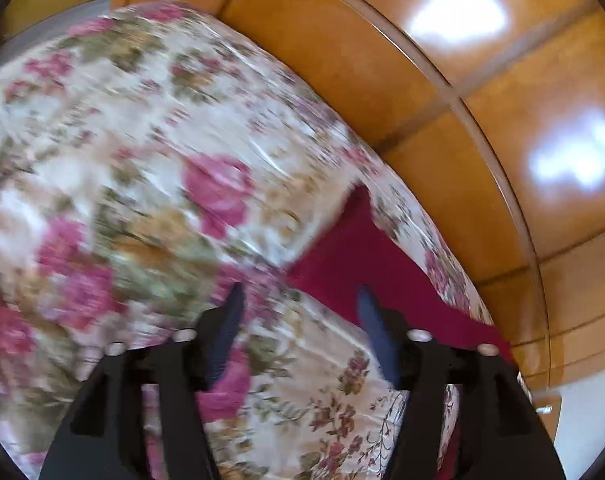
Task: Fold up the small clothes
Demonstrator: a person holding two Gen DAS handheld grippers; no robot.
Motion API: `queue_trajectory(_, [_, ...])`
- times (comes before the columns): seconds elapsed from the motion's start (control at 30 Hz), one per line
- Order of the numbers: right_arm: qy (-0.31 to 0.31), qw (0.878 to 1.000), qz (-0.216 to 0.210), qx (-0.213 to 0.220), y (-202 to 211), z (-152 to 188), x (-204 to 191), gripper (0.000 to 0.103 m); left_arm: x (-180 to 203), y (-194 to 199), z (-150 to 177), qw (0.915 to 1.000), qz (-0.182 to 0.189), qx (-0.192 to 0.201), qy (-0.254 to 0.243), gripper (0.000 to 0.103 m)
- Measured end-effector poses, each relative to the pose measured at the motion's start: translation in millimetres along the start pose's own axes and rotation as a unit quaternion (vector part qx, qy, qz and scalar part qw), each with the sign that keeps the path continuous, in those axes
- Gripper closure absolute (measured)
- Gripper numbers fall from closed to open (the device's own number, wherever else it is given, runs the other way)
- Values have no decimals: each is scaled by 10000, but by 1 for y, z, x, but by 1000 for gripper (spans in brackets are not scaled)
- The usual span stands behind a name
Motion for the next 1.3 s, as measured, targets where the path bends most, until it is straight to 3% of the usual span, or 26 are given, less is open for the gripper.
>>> queue_trajectory(0.1, [75, 9999, 57, -112, 11, 21, -7, 23, 10, -24, 3, 9996, -176, 127, -207, 39])
queue_trajectory(0.13, [66, 9999, 60, -143, 15, 27, -6, 23, 11, -33, 3, 9994, -253, 111, -224, 76])
queue_trajectory(0.17, [45, 9998, 71, -168, 18, 32, -6, 23, 14, -46, 4, 9991, -319, -74, -276, 97])
queue_trajectory(0.2, [7, 9998, 99, -189, 21, 37, -5, 23, 15, -51, 5, 9977, -546, -167, -355, 101])
queue_trajectory(0.27, [-66, 9996, 146, -228, 23, 44, -3, 23, 27, -49, 3, 9968, -646, -84, -466, 101])
queue_trajectory(0.4, [-165, 9994, 184, -228, 36, 58, 0, 23, 51, -6, -20, 9994, 207, 30, 269, 101])
queue_trajectory(0.47, [-151, 9994, 214, -218, 42, 65, -1, 23, 58, 11, -33, 9986, 283, 31, 455, 101])
queue_trajectory(0.53, [-110, 9995, 257, -148, 48, 72, -2, 23, 56, 17, -42, 9988, -33, 67, 489, 103])
queue_trajectory(0.6, [-166, 9994, 289, -126, 51, 81, -1, 23, 45, 18, -55, 9950, -900, 312, 302, 103])
queue_trajectory(0.67, [-254, 9992, 271, -127, 55, 89, 1, 23, 31, 7, -55, 9882, -1492, 188, 289, 101])
queue_trajectory(0.7, [-257, 9991, 309, -106, 58, 93, 2, 23, 23, 5, -54, 9813, -1885, 234, 302, 93])
queue_trajectory(0.73, [-251, 9990, 366, -88, 60, 96, 4, 22, 19, 6, -50, 9783, -2034, 291, 259, 90])
queue_trajectory(0.87, [-218, 9984, 508, -135, 68, 108, 14, 19, 33, 1, -17, 9883, -1509, 203, 90, 88])
queue_trajectory(0.9, [-173, 9979, 592, -203, 67, 112, 17, 19, 42, 0, -9, 9899, -1402, 195, -43, 78])
queue_trajectory(0.93, [-114, 9974, 662, -241, 66, 115, 18, 19, 53, 1, 3, 9918, -1240, 206, -216, 57])
queue_trajectory(1.0, [-25, 9966, 740, -363, 61, 122, 19, 18, 77, 3, 29, 9951, -830, 272, -463, 29])
queue_trajectory(1.07, [15, 9961, 787, -401, 58, 127, 21, 17, 93, 5, 51, 9968, -426, 308, -608, 27])
queue_trajectory(1.17, [112, 9961, 785, -374, 59, 131, 21, 16, 128, 3, 105, 9937, 149, -43, -1106, 27])
queue_trajectory(1.23, [126, 9962, 787, -366, 62, 133, 23, 16, 148, 0, 140, 9879, 511, -294, -1433, 27])
queue_trajectory(1.3, [68, 9964, 774, -331, 66, 135, 28, 16, 169, -1, 176, 9778, 602, -465, -1954, 31])
Point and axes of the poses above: each gripper's, at about its wrist camera, not at the fingertips, and y roughly against the way its jaws point, x to its right, z to its underside, the point moved 6 cm from there along -y, roughly the way its jaws point, and after that the axes turned 5 degrees about z, right-handed, at the moved point
